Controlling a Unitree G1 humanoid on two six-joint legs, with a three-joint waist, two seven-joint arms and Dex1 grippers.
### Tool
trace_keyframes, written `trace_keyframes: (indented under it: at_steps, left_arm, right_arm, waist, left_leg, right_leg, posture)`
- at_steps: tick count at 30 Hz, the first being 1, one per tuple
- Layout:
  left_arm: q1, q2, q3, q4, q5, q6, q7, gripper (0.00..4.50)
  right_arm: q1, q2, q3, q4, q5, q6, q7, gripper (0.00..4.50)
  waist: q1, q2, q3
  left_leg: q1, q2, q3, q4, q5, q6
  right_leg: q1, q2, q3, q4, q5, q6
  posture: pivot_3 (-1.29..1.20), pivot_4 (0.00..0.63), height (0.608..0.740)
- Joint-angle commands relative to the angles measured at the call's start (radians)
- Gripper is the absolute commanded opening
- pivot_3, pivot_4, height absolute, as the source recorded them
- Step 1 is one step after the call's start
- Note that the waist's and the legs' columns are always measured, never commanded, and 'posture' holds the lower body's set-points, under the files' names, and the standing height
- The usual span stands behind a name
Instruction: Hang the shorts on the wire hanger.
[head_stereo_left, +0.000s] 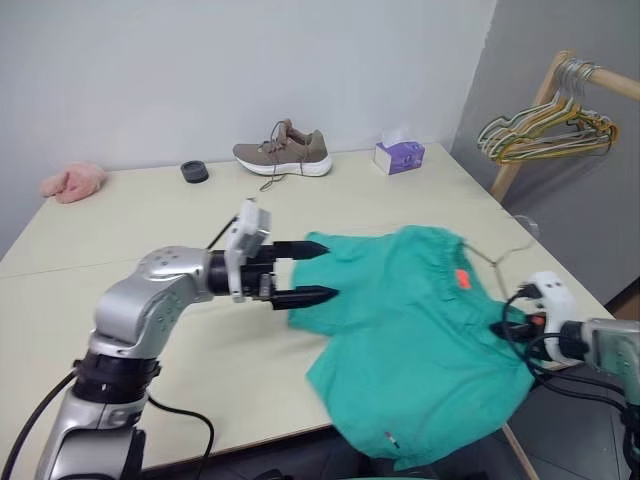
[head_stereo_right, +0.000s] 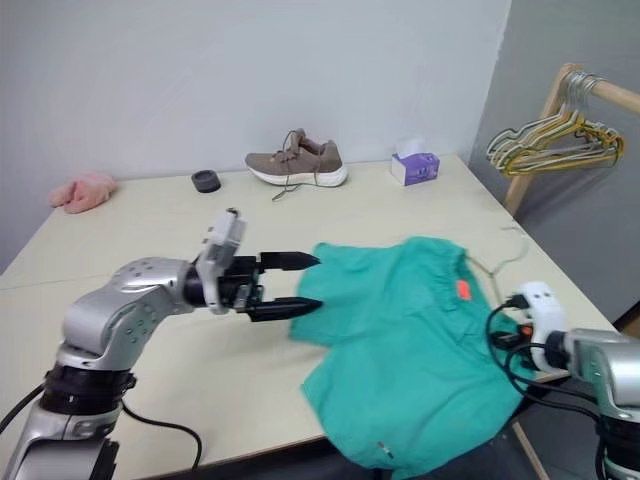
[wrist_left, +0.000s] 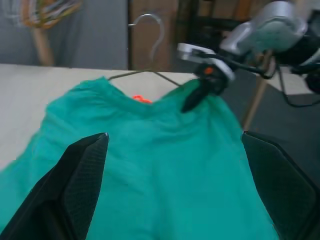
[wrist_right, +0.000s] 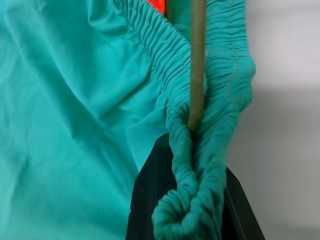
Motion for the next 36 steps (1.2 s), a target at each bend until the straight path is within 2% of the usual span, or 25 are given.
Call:
trace_keyframes:
  at_steps: [1,5,11,18,23,28,32,36]
  left_arm:
    - [-0.085,-0.049,-0.035,-0.002,0.013,0.002,0.019,4.45]
    - [-0.164,-0.138,-0.088,0.023,0.080,-0.061,0.052,4.45]
    - [-0.229,-0.223,-0.121,0.028,0.141,-0.105,0.104,4.45]
    - [-0.257,-0.301,-0.142,0.018,0.190,-0.167,0.140,4.45]
    - [-0.263,-0.306,-0.142,0.002,0.195,-0.161,0.150,4.45]
    - [-0.270,-0.308,-0.136,-0.015,0.193,-0.148,0.161,4.45]
    - [-0.277,-0.310,-0.132,-0.036,0.183,-0.141,0.169,4.45]
    - [-0.290,-0.317,-0.126,-0.050,0.174,-0.133,0.177,4.45]
  right_arm:
    - [-0.027,-0.016,-0.175,0.021,-0.047,0.046,-0.110,0.00]
    - [-0.121,-0.078,-0.296,0.116,-0.095,0.020,-0.219,0.00]
    - [-0.301,-0.195,-0.341,0.329,-0.155,-0.152,-0.368,0.00]
    - [-0.542,-0.319,-0.267,0.664,-0.164,-0.372,-0.454,0.00]
    - [-0.718,-0.392,-0.151,0.970,-0.180,-0.530,-0.460,0.00]
    - [-0.860,-0.421,-0.080,1.226,-0.186,-0.624,-0.485,0.00]
    - [-0.890,-0.417,-0.062,1.331,-0.174,-0.622,-0.485,0.00]
    - [-0.887,-0.403,-0.062,1.349,-0.151,-0.585,-0.476,0.00]
  waist:
    - [-0.006,0.001,0.000]
    - [-0.028,0.004,-0.002]
    - [-0.091,0.008,-0.001]
    - [-0.144,0.010,0.002]
    - [-0.175,0.014,0.011]
    - [-0.189,0.015,0.012]
    - [-0.190,0.013,0.013]
    - [-0.187,0.014,0.014]
  left_leg:
    - [0.000,0.000,0.000,0.000,0.000,0.000]
    - [0.000,-0.003,0.001,0.001,0.000,0.001]
    - [0.001,-0.004,0.002,-0.001,0.000,0.001]
    - [0.005,-0.007,0.003,-0.001,0.000,0.001]
    - [0.017,-0.011,0.006,-0.003,0.000,0.001]
    - [0.017,-0.012,0.007,-0.003,0.000,0.001]
    - [0.017,-0.013,0.008,-0.003,0.000,0.000]
    - [0.017,-0.013,0.009,-0.003,0.001,0.000]
  right_leg:
    - [0.000,0.000,0.001,0.000,0.000,0.000]
    - [0.001,0.000,0.003,0.000,0.001,0.001]
    - [0.002,-0.001,0.007,-0.002,0.001,0.002]
    - [0.007,-0.003,0.010,-0.003,0.001,0.004]
    - [0.017,-0.004,0.016,-0.004,0.000,0.007]
    - [0.017,-0.005,0.019,-0.004,-0.001,0.009]
    - [0.017,-0.005,0.022,-0.004,-0.001,0.010]
    - [0.017,-0.005,0.023,-0.004,-0.001,0.011]
  posture:
    - [-0.32,0.000,0.740]
    - [-0.34,0.000,0.740]
    - [-0.36,0.000,0.740]
    - [-0.35,0.003,0.740]
    - [-0.34,0.008,0.740]
    - [-0.34,0.008,0.740]
    - [-0.34,0.008,0.740]
    - [-0.30,0.011,0.740]
